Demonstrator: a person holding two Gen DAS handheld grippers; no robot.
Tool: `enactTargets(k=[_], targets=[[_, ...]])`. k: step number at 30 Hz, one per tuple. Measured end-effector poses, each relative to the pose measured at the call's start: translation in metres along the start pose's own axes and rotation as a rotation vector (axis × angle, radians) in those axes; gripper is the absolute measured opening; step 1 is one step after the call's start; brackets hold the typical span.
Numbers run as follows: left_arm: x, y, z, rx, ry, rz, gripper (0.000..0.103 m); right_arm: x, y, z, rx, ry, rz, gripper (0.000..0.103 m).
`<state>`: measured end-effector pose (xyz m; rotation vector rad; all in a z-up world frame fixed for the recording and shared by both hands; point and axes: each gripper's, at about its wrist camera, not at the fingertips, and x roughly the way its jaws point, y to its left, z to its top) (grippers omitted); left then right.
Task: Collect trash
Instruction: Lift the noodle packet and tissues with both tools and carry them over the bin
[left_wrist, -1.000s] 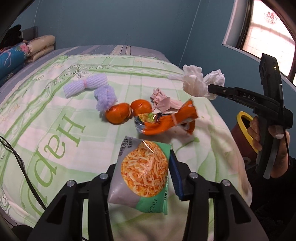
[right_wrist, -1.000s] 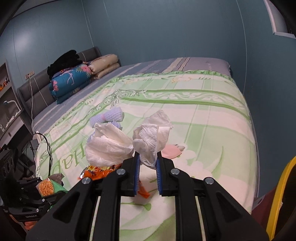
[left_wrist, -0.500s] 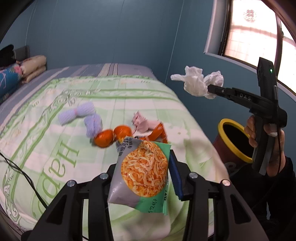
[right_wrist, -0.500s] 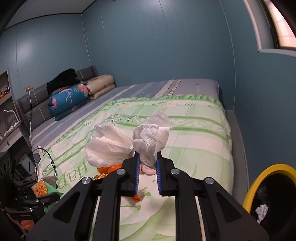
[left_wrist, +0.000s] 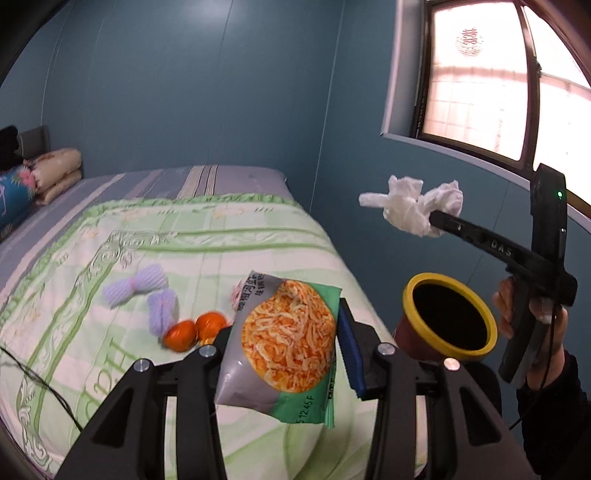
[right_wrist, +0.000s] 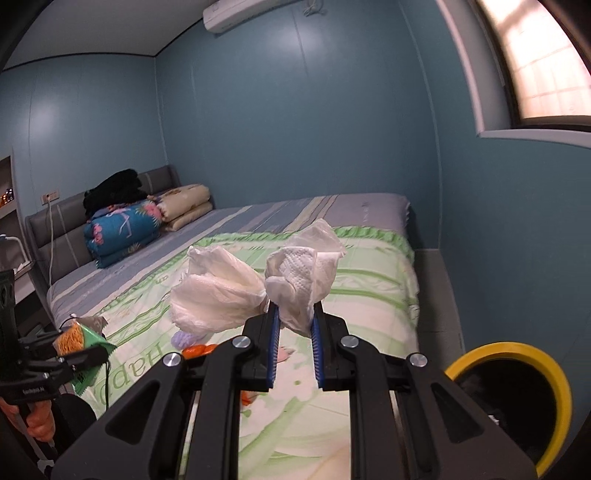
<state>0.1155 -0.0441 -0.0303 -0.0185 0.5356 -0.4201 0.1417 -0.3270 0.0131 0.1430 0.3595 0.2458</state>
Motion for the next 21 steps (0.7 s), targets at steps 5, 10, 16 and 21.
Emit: enactTargets(k=[5, 10, 16, 21], targets=[[0.007, -0.028, 0.018, 0.04, -0.014, -0.03, 0.04, -0.024, -0.024, 0.003, 0.018, -0.034, -0.064, 0.014], [0.02, -0.058, 0.032, 0.079, -0.024, -0.074, 0.04, -0.041, -0.051, 0.004, 0.039, -0.045, -0.133, 0.014], [0.052, -0.095, 0.048, 0.1, -0.016, -0.141, 0.04, -0.061, -0.084, 0.002, 0.07, -0.063, -0.23, 0.014], [0.084, -0.126, 0.055, 0.103, 0.008, -0.208, 0.04, -0.074, -0.113, -0.003, 0.094, -0.087, -0.307, 0.014]])
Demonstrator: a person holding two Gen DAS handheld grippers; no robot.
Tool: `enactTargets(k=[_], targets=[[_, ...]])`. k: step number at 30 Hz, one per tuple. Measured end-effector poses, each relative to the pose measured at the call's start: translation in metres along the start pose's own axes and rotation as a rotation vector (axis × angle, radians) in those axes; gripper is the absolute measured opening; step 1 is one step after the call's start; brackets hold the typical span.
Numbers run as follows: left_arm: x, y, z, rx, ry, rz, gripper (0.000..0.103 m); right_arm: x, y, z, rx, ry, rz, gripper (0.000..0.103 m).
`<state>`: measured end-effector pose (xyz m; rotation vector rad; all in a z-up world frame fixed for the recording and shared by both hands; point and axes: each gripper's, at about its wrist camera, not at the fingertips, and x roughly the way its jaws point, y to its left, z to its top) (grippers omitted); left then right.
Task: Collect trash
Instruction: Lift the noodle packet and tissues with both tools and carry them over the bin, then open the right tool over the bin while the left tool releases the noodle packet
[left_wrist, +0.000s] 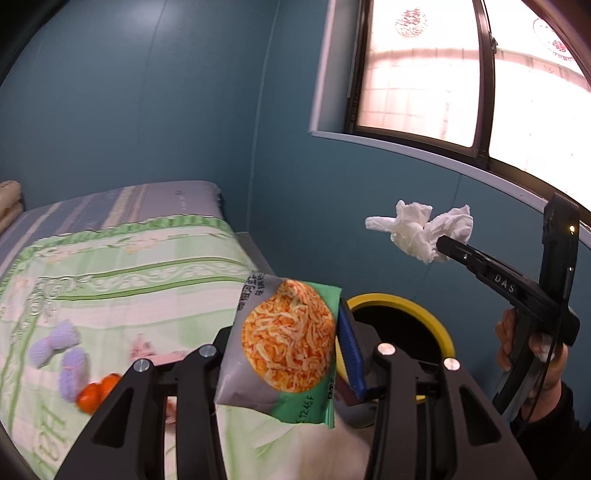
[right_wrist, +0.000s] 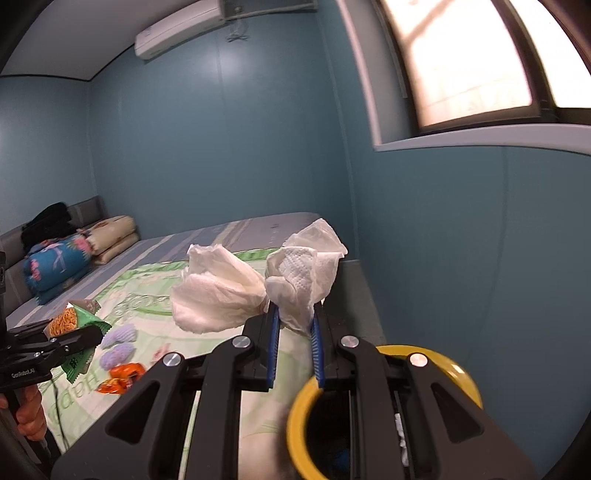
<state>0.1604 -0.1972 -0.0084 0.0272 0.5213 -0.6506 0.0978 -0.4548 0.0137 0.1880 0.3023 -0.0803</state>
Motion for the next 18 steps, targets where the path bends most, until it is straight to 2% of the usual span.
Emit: enactTargets(k=[7, 18], targets=[[0.052, -0.03, 0.006, 0.01, 0.052, -0.081, 0.04, 0.009, -0.034, -0.009, 0.061, 0.019, -0.082, 0.014], [0.116, -0.068, 0.005, 0.048, 0.141, -0.149, 0.04, 0.028, -0.067, -0.023, 0.111, 0.054, -0.18, 0.015]])
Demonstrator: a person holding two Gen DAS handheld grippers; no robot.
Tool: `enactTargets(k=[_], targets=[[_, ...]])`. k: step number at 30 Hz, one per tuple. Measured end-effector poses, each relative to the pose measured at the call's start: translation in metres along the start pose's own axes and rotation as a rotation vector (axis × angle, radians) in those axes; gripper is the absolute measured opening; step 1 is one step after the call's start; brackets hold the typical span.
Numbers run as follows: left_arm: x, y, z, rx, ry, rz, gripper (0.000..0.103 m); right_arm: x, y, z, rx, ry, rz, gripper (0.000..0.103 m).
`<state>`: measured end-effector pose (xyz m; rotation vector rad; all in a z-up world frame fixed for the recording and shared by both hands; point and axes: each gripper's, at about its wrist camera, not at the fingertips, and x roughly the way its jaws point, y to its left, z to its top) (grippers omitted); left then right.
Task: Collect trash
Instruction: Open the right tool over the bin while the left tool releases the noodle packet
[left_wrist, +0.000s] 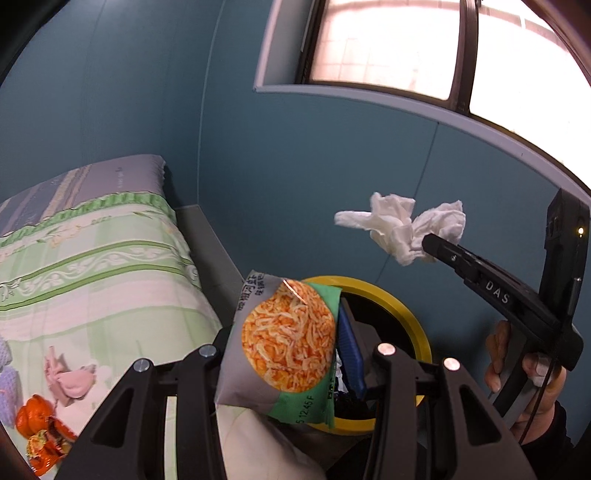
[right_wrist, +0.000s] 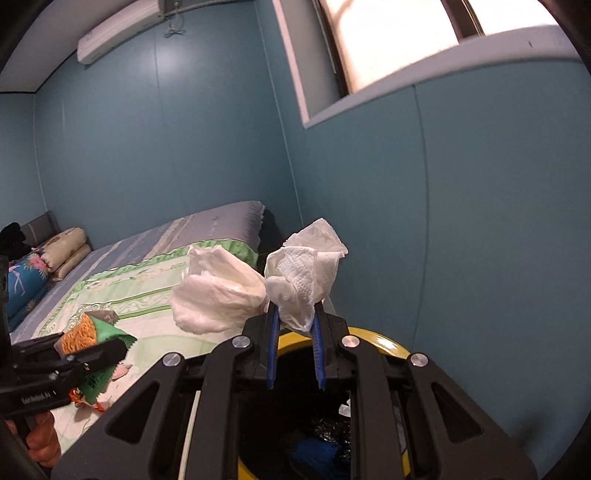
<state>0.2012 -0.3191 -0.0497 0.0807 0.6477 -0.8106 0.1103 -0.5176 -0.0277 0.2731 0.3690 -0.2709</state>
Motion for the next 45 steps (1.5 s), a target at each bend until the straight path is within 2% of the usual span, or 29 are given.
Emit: enactTargets(k=[7, 19, 24, 26, 28, 33, 45], targets=[[0.034, -0.015, -0.002, 0.006, 0.045, -0.034, 0.04, 0.017, -0.012, -0.004, 0.028, 0.04, -0.047, 0.015], [0.075, -0.031, -0.026, -0.004, 0.141, -0.065, 0.041, 0.041, -0.026, -0.022, 0.068, 0.115, -0.071, 0.015], [0.088, -0.029, -0.033, -0.025, 0.174, -0.076, 0.046, 0.048, -0.034, -0.03, 0.085, 0.139, -0.079, 0.016], [0.09, -0.027, -0.035, -0.033, 0.181, -0.08, 0.054, 0.051, -0.038, -0.031, 0.092, 0.149, -0.082, 0.024], [0.089, -0.026, -0.038, -0.044, 0.18, -0.086, 0.061, 0.053, -0.044, -0.031, 0.109, 0.15, -0.084, 0.056], [0.082, -0.015, -0.039, -0.083, 0.16, -0.082, 0.075, 0.048, -0.049, -0.032, 0.139, 0.14, -0.093, 0.056], [0.05, 0.027, -0.027, -0.157, 0.086, -0.027, 0.078, 0.032, -0.039, -0.022, 0.121, 0.109, -0.088, 0.056]])
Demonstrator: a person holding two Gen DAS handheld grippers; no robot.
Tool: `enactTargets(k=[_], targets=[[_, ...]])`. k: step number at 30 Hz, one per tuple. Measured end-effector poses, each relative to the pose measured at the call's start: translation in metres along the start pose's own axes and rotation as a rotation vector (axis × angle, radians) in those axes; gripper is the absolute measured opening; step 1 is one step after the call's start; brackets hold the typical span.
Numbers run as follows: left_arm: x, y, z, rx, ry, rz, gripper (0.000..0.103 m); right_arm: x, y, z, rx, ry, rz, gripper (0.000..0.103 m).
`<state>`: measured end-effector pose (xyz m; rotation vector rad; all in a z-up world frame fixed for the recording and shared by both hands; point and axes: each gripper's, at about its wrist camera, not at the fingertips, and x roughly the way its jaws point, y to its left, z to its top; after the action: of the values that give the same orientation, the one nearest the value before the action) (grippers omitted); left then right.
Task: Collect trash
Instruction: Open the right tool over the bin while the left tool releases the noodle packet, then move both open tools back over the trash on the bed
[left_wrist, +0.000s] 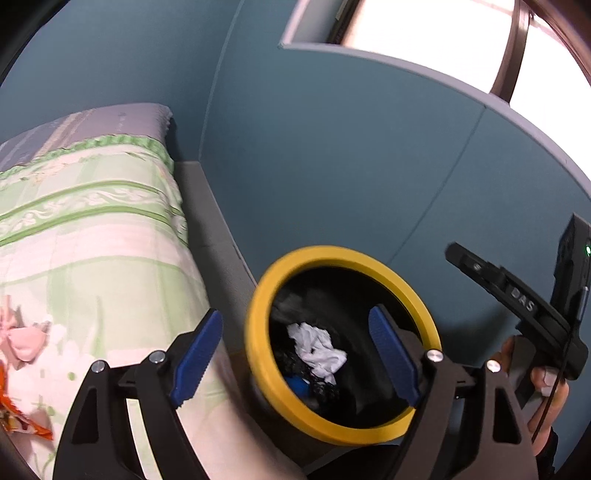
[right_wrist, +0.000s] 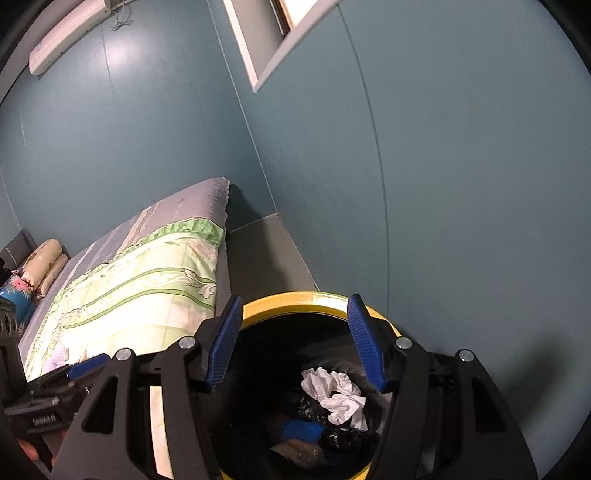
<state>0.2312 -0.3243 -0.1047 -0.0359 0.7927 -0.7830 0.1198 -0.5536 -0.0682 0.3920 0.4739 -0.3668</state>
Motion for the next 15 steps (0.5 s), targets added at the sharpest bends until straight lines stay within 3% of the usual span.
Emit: enactTargets(k=[8, 15], targets=[[-0.064, 0.048, 0.025, -0.055, -0.127, 0.085, 0.085, -0.032, 0.042, 0.01, -0.065, -0.063, 0.076, 0.059], [-0.13, 0.106, 0.039, -0.113, -0.245, 0.211, 0.093, -0.049, 0.102, 0.012, -0.162, -0.102, 0.193, 0.074]])
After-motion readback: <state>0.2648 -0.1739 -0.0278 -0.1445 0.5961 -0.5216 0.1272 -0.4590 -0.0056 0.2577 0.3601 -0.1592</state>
